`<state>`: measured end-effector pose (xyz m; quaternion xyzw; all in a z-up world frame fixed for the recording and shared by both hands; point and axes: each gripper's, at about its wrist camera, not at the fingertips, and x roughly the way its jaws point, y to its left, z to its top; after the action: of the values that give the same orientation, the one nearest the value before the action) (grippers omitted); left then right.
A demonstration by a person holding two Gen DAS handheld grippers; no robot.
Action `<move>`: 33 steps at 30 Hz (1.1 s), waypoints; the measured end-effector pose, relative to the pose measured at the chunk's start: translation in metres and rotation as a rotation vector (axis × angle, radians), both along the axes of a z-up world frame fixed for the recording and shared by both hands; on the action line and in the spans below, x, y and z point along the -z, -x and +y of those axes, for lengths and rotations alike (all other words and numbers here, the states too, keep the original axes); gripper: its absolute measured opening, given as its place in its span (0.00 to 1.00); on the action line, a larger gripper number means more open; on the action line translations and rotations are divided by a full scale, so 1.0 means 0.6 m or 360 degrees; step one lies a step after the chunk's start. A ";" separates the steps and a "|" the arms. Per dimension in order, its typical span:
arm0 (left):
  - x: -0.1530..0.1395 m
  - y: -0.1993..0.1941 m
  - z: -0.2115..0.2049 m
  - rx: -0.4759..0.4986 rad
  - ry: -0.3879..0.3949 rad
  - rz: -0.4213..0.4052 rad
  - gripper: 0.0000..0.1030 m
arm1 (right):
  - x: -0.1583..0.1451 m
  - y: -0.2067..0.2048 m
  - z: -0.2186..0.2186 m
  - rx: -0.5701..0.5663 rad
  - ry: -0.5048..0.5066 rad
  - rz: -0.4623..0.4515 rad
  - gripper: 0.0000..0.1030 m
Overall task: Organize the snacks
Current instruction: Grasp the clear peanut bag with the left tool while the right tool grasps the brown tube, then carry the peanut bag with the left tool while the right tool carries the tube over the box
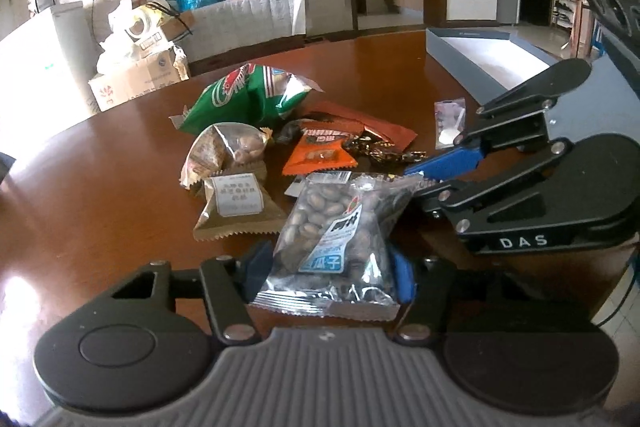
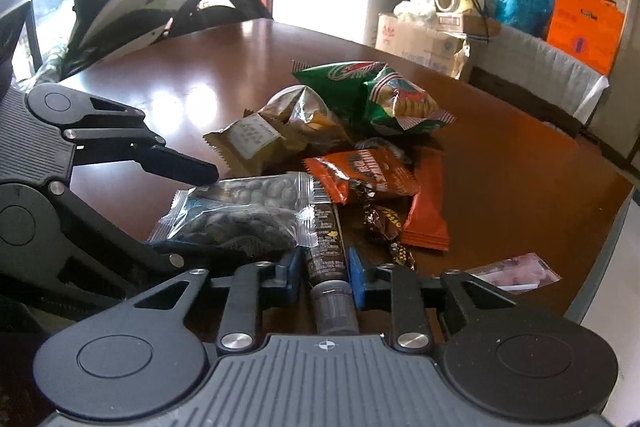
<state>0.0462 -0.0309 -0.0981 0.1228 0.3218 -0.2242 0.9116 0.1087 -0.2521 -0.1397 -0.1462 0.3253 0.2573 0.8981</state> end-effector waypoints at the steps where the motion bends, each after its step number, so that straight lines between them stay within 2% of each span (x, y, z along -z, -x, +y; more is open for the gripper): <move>1: 0.000 0.001 0.000 0.0009 -0.0005 -0.0005 0.55 | 0.000 0.000 -0.001 0.0002 -0.0004 0.0004 0.26; 6: -0.003 0.009 -0.003 0.0066 -0.0049 -0.0045 0.47 | -0.002 0.006 0.000 -0.0001 0.0010 0.0009 0.25; 23: -0.011 0.010 0.019 0.0056 -0.0003 -0.0056 0.38 | -0.007 0.037 -0.026 0.0049 0.0036 0.0041 0.24; 28: -0.018 0.013 0.022 0.0069 0.0022 -0.0064 0.30 | -0.013 0.050 -0.024 0.0073 0.0049 0.0020 0.24; 33: -0.025 0.014 0.026 0.0066 0.0036 -0.0080 0.26 | -0.021 0.057 -0.022 0.0080 0.0025 0.0005 0.23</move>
<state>0.0377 -0.0152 -0.0831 0.1249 0.2935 -0.2434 0.9160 0.0744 -0.2654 -0.1270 -0.1446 0.3322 0.2322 0.9027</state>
